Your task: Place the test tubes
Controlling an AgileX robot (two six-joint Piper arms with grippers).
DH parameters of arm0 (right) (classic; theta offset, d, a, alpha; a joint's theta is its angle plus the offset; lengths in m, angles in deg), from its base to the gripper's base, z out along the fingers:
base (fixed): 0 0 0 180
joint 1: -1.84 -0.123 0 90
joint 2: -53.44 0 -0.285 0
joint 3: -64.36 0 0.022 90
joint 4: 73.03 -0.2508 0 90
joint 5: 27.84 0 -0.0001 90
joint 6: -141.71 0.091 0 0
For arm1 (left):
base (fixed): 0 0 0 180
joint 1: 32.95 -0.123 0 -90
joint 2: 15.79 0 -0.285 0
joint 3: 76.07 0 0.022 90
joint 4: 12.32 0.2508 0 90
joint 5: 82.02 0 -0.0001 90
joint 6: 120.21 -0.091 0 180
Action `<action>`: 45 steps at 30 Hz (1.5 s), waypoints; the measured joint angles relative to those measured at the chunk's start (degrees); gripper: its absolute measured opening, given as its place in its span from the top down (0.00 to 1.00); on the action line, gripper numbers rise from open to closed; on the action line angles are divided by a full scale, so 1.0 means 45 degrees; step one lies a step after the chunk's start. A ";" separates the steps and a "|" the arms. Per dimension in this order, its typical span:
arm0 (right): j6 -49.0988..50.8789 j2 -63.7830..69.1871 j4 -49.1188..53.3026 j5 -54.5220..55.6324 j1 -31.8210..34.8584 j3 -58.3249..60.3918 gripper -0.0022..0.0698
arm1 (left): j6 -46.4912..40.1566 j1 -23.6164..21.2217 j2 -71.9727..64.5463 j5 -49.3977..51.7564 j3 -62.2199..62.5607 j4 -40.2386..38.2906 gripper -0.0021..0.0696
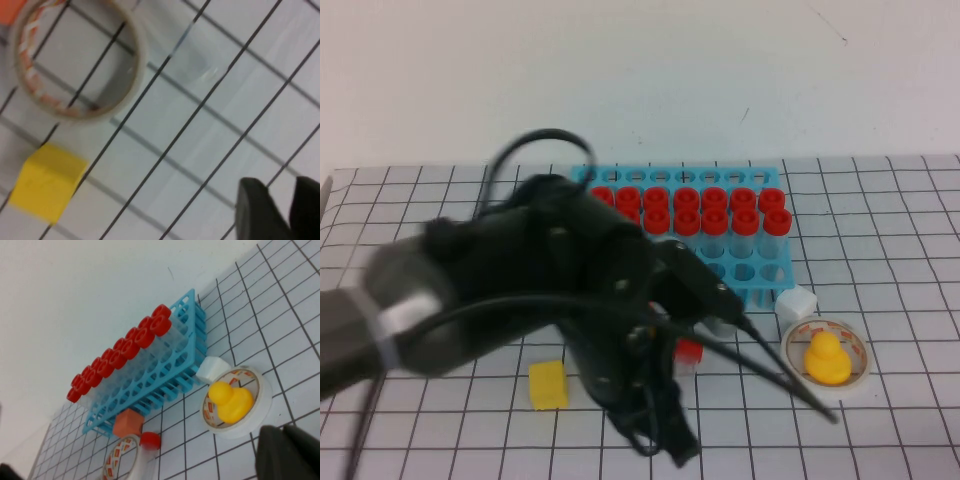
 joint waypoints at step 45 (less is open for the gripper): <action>-0.1130 0.0000 -0.0156 -0.0343 0.0000 0.0000 0.97 | 0.3457 0.0078 -0.4595 -0.2766 0.1485 0.1505 0.68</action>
